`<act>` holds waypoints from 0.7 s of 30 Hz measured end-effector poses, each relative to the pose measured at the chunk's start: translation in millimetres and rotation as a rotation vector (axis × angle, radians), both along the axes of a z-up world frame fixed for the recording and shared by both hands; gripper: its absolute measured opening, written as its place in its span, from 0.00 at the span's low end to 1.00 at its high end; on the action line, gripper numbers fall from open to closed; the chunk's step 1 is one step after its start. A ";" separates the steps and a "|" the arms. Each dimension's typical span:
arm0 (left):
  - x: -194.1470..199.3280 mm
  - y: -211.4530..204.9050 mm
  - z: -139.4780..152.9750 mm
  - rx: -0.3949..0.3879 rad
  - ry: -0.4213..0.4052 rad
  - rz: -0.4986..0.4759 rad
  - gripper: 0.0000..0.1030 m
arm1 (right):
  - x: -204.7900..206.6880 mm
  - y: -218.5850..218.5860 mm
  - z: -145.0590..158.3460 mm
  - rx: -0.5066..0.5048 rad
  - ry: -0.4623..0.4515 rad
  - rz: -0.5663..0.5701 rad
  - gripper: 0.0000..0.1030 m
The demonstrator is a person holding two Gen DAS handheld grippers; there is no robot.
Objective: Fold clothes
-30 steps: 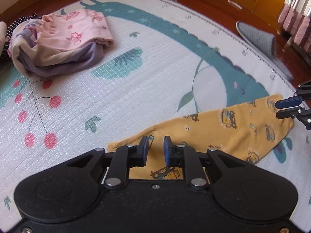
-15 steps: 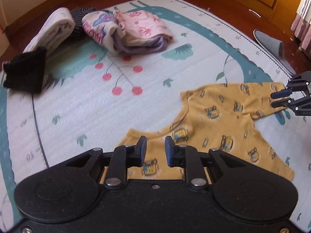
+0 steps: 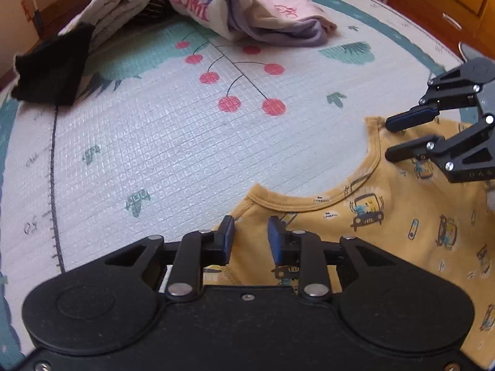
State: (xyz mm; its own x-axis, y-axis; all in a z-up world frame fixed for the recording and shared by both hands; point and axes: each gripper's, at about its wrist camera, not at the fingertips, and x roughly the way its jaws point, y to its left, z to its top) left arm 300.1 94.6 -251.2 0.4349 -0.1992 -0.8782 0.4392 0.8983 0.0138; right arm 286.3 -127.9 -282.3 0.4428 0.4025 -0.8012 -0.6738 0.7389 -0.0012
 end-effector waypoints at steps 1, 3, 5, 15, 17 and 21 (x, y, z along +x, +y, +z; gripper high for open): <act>4.9 5.8 0.4 -0.023 0.007 0.021 0.24 | 5.8 -8.1 -1.8 0.020 0.008 -0.026 0.39; 9.3 5.9 1.0 -0.015 0.013 0.029 0.23 | 11.6 -20.7 -5.8 0.013 -0.008 -0.075 0.40; 11.4 3.2 1.5 0.005 0.005 0.029 0.23 | 13.0 -32.6 -8.4 0.034 0.005 -0.106 0.41; -43.4 20.8 45.9 -0.018 -0.026 -0.028 0.30 | -28.0 -62.7 23.4 0.088 -0.048 -0.113 0.38; -82.1 20.4 50.4 -0.037 -0.005 -0.040 0.30 | -57.1 -69.0 27.8 0.097 -0.043 -0.069 0.33; -166.3 2.5 37.8 -0.077 0.045 -0.116 0.30 | -117.9 -70.9 30.0 0.085 -0.038 0.048 0.29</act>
State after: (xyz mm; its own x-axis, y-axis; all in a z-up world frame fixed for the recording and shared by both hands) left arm 133.8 97.1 -213.4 0.3653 -0.3136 -0.8765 0.5384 0.8393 -0.0759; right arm 168.3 -198.8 -252.2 0.4511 0.4899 -0.7460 -0.7090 0.7044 0.0338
